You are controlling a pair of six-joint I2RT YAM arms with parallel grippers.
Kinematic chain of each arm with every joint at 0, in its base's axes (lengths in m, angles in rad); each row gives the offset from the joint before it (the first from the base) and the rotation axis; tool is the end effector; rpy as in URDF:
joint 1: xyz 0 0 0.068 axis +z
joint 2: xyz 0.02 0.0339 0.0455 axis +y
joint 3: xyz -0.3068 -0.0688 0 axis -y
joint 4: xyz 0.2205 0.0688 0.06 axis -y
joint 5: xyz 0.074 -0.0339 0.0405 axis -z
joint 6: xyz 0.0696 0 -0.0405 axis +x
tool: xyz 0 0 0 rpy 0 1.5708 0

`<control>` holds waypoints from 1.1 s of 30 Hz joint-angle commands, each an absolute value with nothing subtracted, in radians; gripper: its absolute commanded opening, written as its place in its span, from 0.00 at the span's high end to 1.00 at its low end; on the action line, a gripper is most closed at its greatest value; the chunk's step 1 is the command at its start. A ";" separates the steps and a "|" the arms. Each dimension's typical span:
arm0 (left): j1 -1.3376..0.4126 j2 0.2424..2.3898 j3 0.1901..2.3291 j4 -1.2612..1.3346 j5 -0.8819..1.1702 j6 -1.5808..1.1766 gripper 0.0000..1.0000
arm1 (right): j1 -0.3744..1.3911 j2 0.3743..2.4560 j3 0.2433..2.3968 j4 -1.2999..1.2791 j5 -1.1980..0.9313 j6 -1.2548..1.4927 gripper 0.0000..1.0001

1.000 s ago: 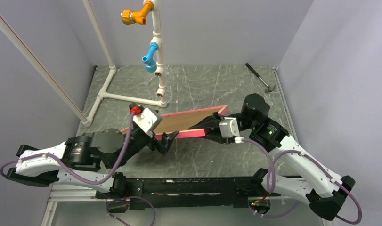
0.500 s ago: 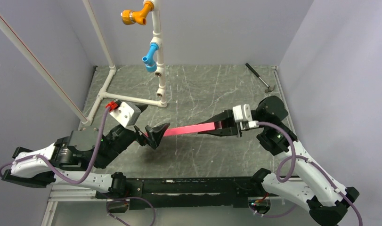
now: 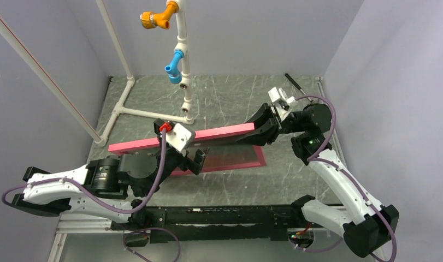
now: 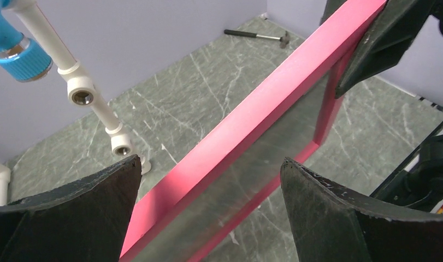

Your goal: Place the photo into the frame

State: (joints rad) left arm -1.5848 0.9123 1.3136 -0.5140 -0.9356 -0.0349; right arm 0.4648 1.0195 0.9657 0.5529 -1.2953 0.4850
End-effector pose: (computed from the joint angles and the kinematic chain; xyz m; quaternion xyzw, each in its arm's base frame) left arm 0.0542 -0.1271 0.4845 0.2512 0.6858 -0.1987 0.6536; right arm 0.1169 0.1335 0.4674 -0.5146 0.4124 0.5875 0.4690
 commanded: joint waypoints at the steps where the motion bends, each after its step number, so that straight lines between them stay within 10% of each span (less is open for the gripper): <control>1: -1.545 0.924 1.365 -0.562 -0.965 -0.097 0.01 | 0.451 1.002 0.924 0.391 -1.448 0.696 1.00; 7: -1.399 0.963 1.360 -0.628 -0.794 -0.205 0.01 | 0.378 1.030 1.025 -0.278 -1.351 0.243 1.00; 33: -1.120 1.037 1.106 -0.626 -0.481 -0.443 0.01 | 0.151 1.137 0.714 -0.258 -0.657 0.278 1.00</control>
